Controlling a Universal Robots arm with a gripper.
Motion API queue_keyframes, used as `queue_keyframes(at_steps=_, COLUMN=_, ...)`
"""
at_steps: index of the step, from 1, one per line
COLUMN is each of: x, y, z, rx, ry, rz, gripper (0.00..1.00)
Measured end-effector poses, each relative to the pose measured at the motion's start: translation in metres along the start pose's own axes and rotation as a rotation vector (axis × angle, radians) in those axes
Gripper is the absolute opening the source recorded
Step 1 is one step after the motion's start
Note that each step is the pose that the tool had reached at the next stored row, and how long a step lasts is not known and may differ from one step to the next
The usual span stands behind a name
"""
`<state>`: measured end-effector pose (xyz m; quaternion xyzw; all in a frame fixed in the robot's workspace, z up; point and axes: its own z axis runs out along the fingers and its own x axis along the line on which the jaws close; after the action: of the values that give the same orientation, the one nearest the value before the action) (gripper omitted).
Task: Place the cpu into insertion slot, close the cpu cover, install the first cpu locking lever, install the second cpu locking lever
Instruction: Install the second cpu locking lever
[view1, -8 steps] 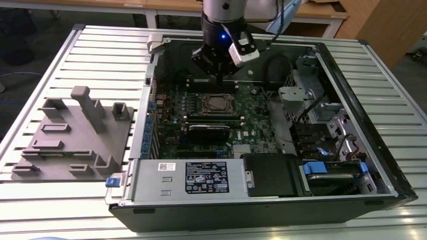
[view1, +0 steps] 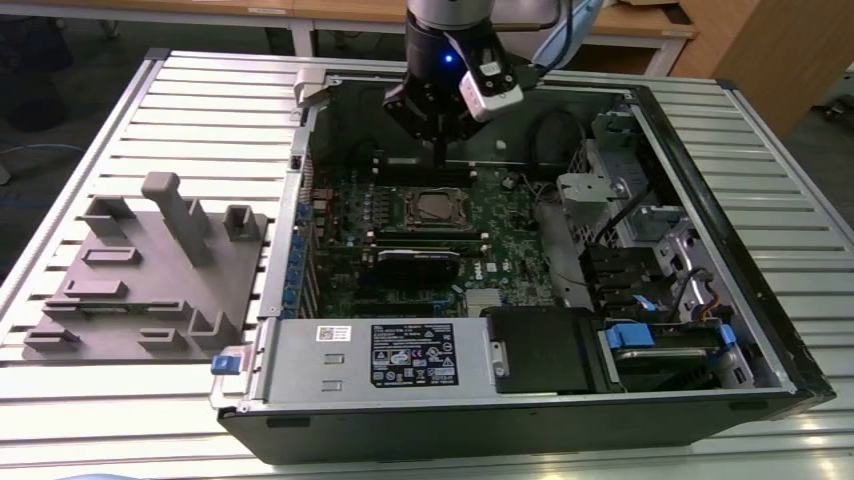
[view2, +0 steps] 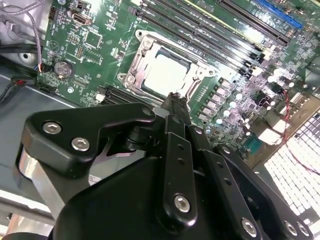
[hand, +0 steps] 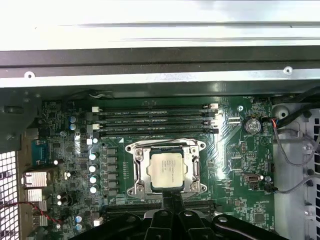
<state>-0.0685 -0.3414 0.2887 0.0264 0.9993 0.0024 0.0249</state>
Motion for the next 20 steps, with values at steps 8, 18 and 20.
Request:
queue_keyframes(at_steps=8, x=-0.0003, y=0.0, z=-0.007, rx=-0.0001, ry=0.0, rz=0.0, gripper=0.1)
queue_keyframes(at_steps=18, x=-0.0006, y=0.0001, z=-0.0113, rx=0.0, ry=0.0, rz=0.0, gripper=0.1)
queue_keyframes(at_steps=20, x=-0.0006, y=0.0001, z=-0.0112, rx=0.0, ry=0.0, rz=0.0, gripper=0.1)
